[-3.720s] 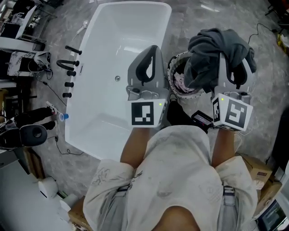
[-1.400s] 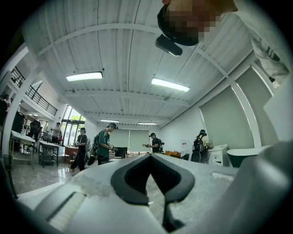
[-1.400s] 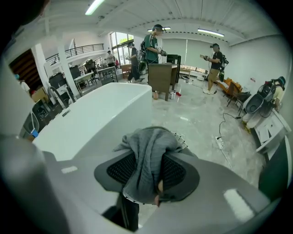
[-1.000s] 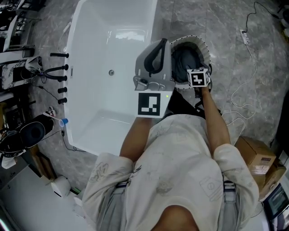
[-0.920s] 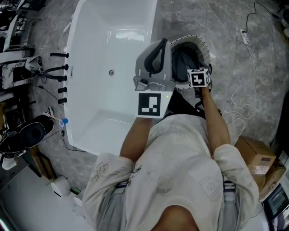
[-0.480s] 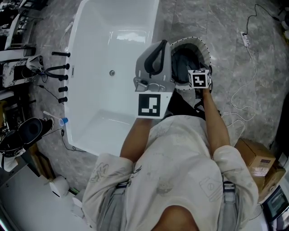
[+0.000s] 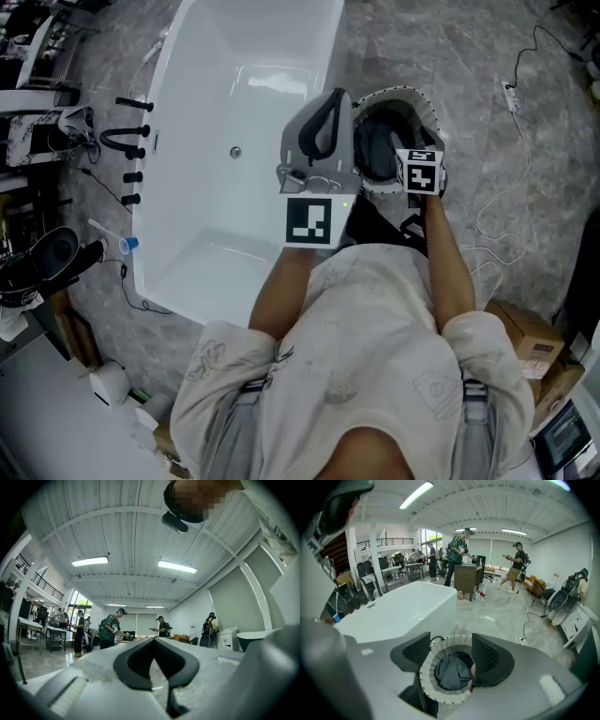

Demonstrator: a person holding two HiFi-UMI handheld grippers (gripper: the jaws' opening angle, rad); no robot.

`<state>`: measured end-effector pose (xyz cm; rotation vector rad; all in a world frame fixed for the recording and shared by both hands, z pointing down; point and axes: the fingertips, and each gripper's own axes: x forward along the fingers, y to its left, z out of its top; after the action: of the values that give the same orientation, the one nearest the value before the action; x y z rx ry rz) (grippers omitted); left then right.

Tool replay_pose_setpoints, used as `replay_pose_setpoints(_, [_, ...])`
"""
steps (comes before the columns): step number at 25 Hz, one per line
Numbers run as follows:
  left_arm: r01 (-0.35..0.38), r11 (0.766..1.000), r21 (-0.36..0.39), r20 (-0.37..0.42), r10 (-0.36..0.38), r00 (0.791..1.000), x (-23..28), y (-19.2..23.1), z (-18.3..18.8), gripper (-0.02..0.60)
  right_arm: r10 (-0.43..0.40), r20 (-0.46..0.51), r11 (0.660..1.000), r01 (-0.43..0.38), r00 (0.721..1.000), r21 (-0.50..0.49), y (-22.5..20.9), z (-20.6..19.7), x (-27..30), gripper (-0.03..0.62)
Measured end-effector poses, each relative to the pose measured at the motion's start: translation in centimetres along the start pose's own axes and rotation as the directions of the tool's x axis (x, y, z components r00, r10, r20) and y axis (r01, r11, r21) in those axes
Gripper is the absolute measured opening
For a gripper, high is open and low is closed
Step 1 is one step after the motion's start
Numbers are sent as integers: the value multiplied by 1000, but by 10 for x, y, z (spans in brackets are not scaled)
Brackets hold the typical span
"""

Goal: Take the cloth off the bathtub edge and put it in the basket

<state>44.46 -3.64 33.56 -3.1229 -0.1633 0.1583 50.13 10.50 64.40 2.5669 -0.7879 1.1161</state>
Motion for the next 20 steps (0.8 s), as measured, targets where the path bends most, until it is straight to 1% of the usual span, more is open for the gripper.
replay_pose_setpoints(2, [-20,1000,-4,4,20,1000,-5,3,4,0,8,43,1000,-7,999,-17,2,17,-12,282])
replay_pose_setpoints(6, [-81,997,4,14,81,997,-20,15,13,0,40,162,993,-22,986,-113,13,61,-44,282])
replay_pose_setpoints(8, [-113,993,15,12,113,994,-32,25,17,0,63,224,990,-32,973,-139,24,84,-62,282])
replay_pose_setpoints(11, [-162,986,31,13,162,987,-51,42,22,0,110,311,985,-61,944,-163,48,119,-89,282])
replay_pose_setpoints(14, [-216,976,28,14,215,976,-71,59,27,0,161,402,977,-86,901,-197,76,155,-118,282])
replay_pose_setpoints(17, [-273,962,23,19,272,962,-92,71,33,0,213,492,967,-112,844,-227,100,187,-150,282])
replay_pose_setpoints(20, [-329,944,37,24,328,944,-112,83,43,0,267,560,956,-141,784,-257,123,216,-180,282])
